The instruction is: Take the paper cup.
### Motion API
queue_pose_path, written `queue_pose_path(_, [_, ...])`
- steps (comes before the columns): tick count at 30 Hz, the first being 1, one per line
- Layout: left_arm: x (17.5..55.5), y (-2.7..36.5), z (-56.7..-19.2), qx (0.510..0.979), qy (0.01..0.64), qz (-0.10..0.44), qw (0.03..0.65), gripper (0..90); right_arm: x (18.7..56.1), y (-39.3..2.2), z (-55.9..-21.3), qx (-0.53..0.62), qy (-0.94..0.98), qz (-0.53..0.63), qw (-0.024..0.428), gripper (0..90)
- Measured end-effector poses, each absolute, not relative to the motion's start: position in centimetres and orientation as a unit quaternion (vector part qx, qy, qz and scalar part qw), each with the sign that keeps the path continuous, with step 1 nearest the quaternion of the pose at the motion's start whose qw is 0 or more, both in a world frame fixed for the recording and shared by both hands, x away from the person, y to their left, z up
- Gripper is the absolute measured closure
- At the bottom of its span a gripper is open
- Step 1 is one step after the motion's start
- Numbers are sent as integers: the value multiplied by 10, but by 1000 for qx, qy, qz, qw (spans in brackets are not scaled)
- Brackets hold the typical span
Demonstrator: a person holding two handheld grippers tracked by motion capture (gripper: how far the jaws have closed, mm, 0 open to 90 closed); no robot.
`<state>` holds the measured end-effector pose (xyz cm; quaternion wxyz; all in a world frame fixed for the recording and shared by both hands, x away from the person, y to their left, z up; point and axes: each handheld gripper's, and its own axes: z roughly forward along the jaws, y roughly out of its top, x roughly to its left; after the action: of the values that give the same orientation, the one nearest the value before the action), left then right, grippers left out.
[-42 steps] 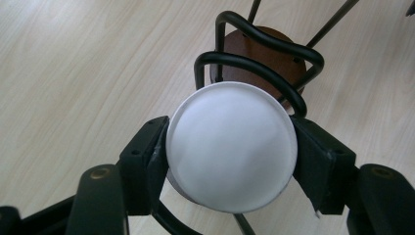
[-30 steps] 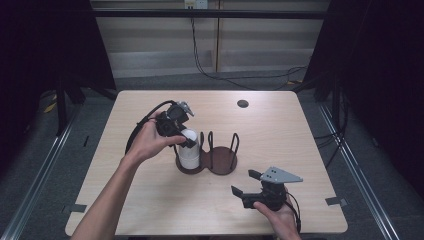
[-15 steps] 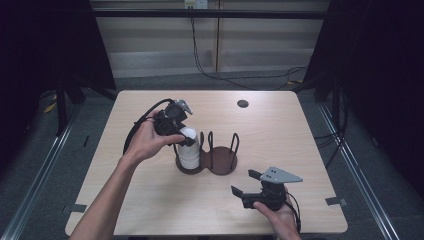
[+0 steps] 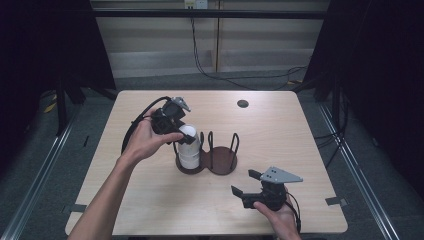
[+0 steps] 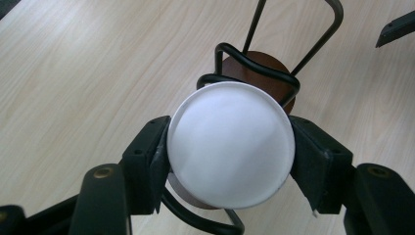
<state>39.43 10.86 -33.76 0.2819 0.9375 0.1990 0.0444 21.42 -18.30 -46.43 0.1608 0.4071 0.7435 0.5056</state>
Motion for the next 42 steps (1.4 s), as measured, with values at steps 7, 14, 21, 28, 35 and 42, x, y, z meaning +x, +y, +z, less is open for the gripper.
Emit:
queue_pose_path(7, [393, 115, -332, 935, 200, 46, 290, 370, 214, -183, -464, 408, 743, 506, 160, 157])
queue_pose_path(14, [393, 120, -328, 930, 205, 48, 301, 370, 214, -183, -464, 409, 742, 507, 160, 156])
queue_pose_path(21, [392, 124, -325, 923, 209, 51, 318, 370, 214, -183, -464, 409, 742, 507, 160, 156])
queue_pose_path(28, [389, 131, -318, 912, 217, 57, 343, 371, 214, -183, -464, 410, 742, 506, 160, 156])
queue_pose_path(35, [384, 133, -312, 911, 205, 63, 352, 373, 214, -183, -464, 410, 742, 507, 160, 156])
queue_pose_path(42, [374, 130, -307, 908, 193, 81, 364, 374, 214, -183, -464, 412, 741, 506, 159, 156])
